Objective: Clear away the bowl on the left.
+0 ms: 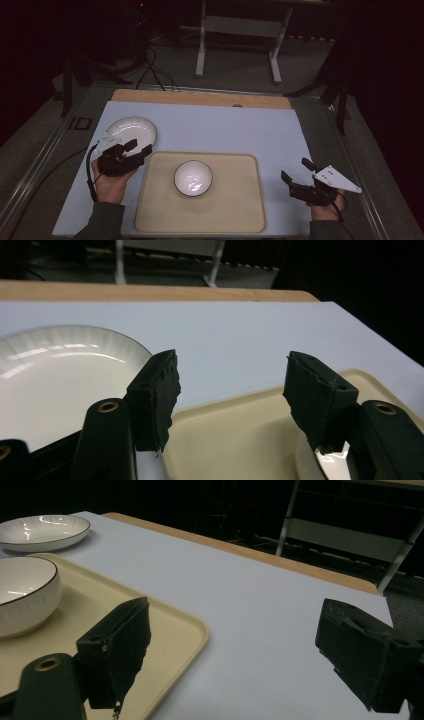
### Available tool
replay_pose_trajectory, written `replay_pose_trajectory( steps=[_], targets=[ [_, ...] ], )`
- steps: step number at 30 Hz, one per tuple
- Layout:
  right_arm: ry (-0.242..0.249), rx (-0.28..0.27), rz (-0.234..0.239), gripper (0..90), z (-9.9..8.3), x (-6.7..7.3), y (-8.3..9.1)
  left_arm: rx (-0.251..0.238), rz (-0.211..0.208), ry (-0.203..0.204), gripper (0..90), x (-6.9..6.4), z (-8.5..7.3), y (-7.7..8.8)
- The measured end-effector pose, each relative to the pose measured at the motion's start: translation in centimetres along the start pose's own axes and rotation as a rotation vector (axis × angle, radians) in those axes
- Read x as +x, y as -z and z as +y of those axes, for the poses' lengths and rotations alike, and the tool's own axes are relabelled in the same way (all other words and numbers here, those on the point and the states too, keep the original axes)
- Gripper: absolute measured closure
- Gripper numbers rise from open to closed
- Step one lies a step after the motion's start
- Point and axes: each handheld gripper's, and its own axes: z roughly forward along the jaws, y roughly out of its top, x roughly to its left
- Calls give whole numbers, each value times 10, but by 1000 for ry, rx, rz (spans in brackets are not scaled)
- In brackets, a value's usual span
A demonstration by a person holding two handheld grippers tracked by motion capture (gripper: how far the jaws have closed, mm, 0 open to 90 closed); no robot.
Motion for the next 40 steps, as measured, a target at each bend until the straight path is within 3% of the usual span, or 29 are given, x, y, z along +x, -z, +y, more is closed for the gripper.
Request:
replay_pose_trajectory(
  steps=[9, 17, 30, 32, 40],
  targets=[
    [-7, -3, -3, 140, 0, -1, 1, -50, 93, -31, 368, 13, 0, 22],
    [-10, -2, -5, 139, 0, -1, 1, -71, 158, -84, 330, 24, -5, 37],
    [-26, -10, -22, 140, 0, -5, 2, -107, 263, -86, 290, 41, -13, 50],
    [-29, -11, -27, 140, -1, -6, 3, -105, 292, -81, 278, 44, -17, 52],
    [-18, -9, -51, 139, -2, -7, -1, -98, 339, -69, 243, 51, -30, 53]
  ],
)
